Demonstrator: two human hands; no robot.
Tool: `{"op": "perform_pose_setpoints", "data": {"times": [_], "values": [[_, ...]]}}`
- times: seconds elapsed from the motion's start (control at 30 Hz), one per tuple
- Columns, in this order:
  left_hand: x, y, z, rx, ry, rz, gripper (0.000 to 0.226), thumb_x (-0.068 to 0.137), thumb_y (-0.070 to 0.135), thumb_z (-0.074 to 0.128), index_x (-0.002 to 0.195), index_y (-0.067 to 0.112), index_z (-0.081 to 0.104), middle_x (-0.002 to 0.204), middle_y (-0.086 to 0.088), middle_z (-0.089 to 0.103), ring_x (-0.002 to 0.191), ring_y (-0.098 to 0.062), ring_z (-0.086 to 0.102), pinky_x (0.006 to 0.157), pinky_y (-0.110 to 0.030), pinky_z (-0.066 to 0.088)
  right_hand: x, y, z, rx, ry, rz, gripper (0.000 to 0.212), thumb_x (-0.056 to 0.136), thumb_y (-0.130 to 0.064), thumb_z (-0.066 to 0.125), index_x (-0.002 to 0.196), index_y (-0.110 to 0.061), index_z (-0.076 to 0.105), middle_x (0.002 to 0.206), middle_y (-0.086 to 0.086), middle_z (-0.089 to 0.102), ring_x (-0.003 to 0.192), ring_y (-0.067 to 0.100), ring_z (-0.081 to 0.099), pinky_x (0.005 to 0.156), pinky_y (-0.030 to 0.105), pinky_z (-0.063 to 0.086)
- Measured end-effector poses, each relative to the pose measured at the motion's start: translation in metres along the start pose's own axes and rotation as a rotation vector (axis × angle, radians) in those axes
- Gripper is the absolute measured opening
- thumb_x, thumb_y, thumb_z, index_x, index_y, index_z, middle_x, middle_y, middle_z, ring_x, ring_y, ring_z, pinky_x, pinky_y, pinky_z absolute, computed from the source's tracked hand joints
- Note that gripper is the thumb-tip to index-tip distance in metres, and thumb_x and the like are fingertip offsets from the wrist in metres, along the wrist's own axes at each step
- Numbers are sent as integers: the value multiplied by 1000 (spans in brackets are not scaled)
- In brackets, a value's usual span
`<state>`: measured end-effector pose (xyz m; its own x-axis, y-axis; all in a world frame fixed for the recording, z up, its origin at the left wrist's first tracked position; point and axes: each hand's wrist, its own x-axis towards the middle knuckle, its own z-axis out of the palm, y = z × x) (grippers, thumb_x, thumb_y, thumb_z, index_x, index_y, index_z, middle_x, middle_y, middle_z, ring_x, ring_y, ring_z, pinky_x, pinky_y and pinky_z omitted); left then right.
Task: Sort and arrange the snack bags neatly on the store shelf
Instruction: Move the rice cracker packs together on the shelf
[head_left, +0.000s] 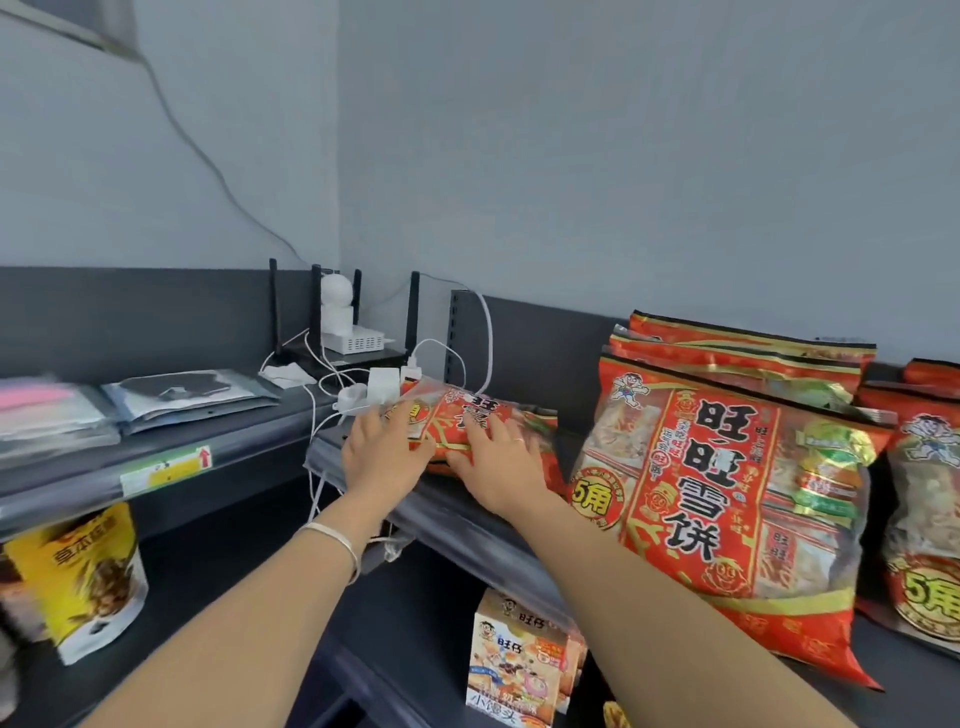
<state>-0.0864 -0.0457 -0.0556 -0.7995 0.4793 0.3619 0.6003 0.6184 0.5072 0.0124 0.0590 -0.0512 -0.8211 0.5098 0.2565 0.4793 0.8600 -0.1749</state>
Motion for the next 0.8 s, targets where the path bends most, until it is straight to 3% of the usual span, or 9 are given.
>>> {"op": "perform_pose_setpoints", "data": {"times": [0.2, 0.4, 0.5, 0.6, 0.73, 0.8], "values": [[41, 7, 1, 156, 59, 28, 52, 92, 48, 41, 141, 33, 33, 138, -4, 50, 126, -27, 46, 101, -45, 33, 4, 3, 15, -128, 191, -53, 58, 92, -58, 41, 140, -26, 36, 138, 10, 45, 127, 35, 40, 102, 49, 32], [86, 10, -4, -180, -339, -250, 76, 82, 63, 53, 137, 12, 42, 136, -14, 50, 123, -32, 48, 100, -37, 38, 3, 5, 14, -12, 288, -35, 65, 87, -65, 17, 123, -25, 54, 125, 3, 58, 119, 29, 49, 96, 46, 37], [94, 1, -8, -327, -475, -366, 92, 59, 76, 67, 125, 14, 50, 125, -13, 59, 114, -30, 56, 104, -40, 40, 5, 8, 16, -21, 318, -41, 49, 95, -54, 24, 118, -24, 56, 121, 1, 59, 116, 26, 51, 94, 45, 39], [96, -5, -9, -519, -439, -424, 88, 53, 57, 84, 119, 16, 41, 115, -17, 61, 102, -34, 63, 95, -47, 49, 7, 8, 19, 0, 388, -31, 35, 96, -45, 38, 112, -22, 59, 114, 1, 62, 109, 27, 55, 89, 44, 41], [88, 0, -2, -624, -428, -420, 49, 68, 41, 81, 100, 8, 62, 99, -17, 71, 92, -33, 68, 90, -49, 53, 8, 8, 20, 36, 387, 12, 32, 95, -43, 41, 115, -23, 55, 120, 0, 58, 115, 25, 51, 94, 43, 39], [83, 1, -1, -689, -362, -384, 44, 72, 34, 79, 101, 6, 63, 95, -15, 71, 87, -29, 69, 84, -45, 56, 8, 9, 19, 66, 400, 23, 31, 95, -42, 43, 118, -23, 54, 123, 0, 55, 118, 25, 49, 97, 43, 38]]}}
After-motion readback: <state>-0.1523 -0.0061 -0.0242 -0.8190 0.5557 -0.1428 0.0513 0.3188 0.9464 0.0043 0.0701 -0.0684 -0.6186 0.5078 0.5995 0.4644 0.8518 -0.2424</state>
